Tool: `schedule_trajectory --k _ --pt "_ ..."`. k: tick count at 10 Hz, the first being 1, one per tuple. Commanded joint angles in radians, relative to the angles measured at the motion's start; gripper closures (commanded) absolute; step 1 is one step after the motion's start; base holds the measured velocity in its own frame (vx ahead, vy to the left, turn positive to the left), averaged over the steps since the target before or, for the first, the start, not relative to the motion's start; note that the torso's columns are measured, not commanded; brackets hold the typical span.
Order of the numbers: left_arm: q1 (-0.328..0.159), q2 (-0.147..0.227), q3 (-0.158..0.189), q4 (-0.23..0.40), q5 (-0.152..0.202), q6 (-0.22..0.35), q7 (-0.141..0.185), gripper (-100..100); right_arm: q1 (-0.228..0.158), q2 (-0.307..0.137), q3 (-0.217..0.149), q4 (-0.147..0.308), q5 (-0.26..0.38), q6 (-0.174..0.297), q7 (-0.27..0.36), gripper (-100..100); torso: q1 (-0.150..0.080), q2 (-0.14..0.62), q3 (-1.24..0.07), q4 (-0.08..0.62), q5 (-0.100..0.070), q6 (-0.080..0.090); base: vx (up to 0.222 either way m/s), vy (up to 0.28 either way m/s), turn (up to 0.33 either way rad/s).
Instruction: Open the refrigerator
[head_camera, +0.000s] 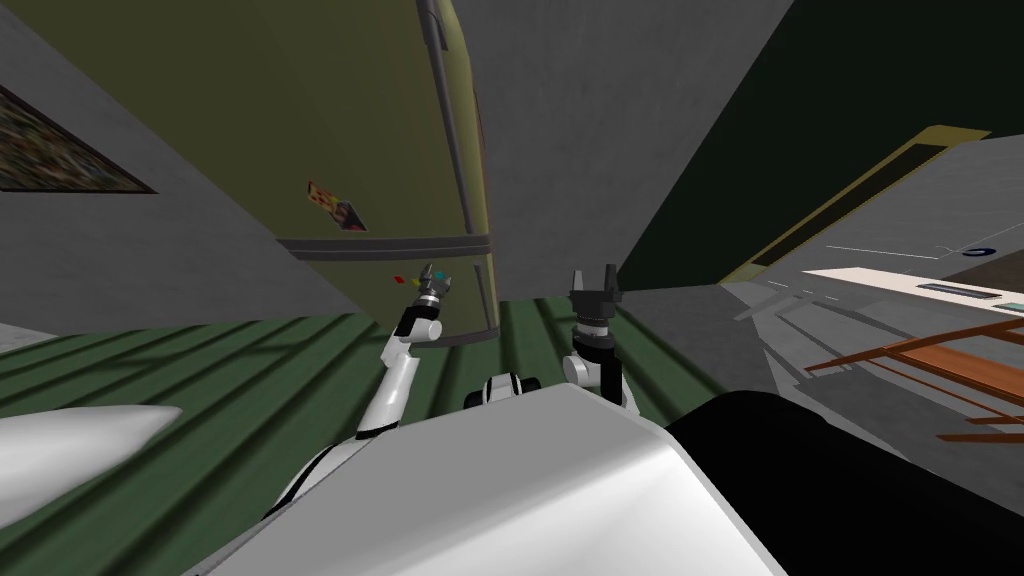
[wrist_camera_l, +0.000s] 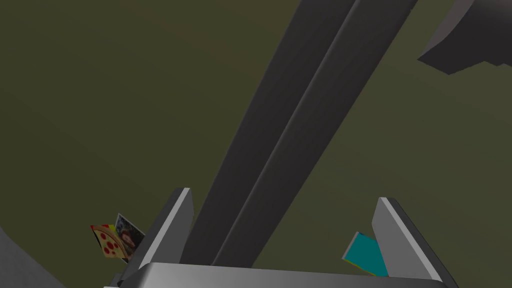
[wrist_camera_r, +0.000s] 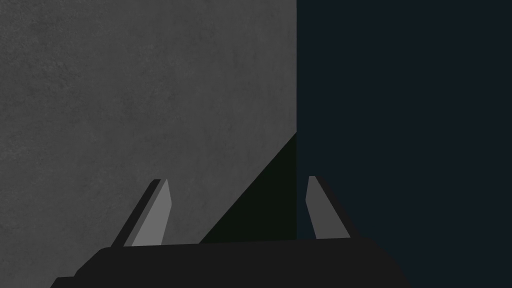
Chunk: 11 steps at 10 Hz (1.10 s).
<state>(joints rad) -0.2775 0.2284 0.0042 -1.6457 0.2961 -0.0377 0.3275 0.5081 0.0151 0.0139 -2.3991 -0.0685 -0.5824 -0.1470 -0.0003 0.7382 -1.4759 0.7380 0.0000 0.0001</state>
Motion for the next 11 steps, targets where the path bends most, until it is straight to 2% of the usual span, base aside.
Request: schedule_trajectory --k 1,2,3,4,5,6,7,8,11 --pt "-0.083 0.01 0.008 0.067 0.018 0.054 0.026 -100 0.0 0.0 0.0 0.0 0.0 0.0 0.0 0 0.0 0.0 0.0 0.0 0.0 0.0 -0.011 -0.035 -0.005" --pt "-0.102 0.01 0.008 0.067 0.018 0.054 0.026 -100 0.0 0.0 0.0 0.0 0.0 0.0 0.0 0 0.0 0.0 0.0 0.0 0.0 0.0 -0.007 -0.033 -0.001" --pt "-0.137 0.018 0.012 0.113 0.031 0.088 0.043 -100 0.0 0.0 0.0 0.0 0.0 0.0 0.0 0 0.001 0.0 0.0 0.0 0.0 0.0 -0.01 -0.037 0.0" --pt "-0.159 0.018 0.012 0.113 0.031 0.088 0.043 -100 0.0 0.0 0.0 0.0 0.0 0.0 0.0 0 0.0 0.0 0.0 0.0 0.0 0.0 -0.006 -0.03 -0.001" --pt "-0.195 0.026 0.017 0.16 0.044 0.121 0.06 -100 0.0 0.0 0.0 0.0 0.0 0.0 0.0 0 0.0 0.0 0.0 0.0 0.0 0.0 -0.004 -0.035 -0.003" --pt "-0.216 0.026 0.017 0.16 0.044 0.121 0.06 -100 0.0 0.0 0.0 0.0 0.0 0.0 0.0 0 0.0 0.0 0.0 0.0 0.0 0.0 -0.003 -0.028 0.001" --pt "-0.251 0.034 0.022 0.198 0.056 0.155 0.077 -100 0.0 0.0 0.0 0.0 0.0 0.0 0.0 0 0.0 0.0 0.0 0.0 0.0 0.0 -0.003 -0.031 -0.004" --pt "-0.273 0.034 0.022 0.208 0.056 0.155 0.077 -100 0.0 0.0 0.0 0.0 0.0 0.0 0.0 0 0.0 0.0 0.0 0.0 0.0 0.0 -0.005 -0.03 -0.001" --pt "-0.36 0.05 0.032 0.293 0.08 0.223 0.11 -100 0.0 0.0 0.0 0.0 0.0 0.0 0.0 0 0.0 0.0 0.0 0.0 0.0 0.0 -0.008 -0.035 -0.002"
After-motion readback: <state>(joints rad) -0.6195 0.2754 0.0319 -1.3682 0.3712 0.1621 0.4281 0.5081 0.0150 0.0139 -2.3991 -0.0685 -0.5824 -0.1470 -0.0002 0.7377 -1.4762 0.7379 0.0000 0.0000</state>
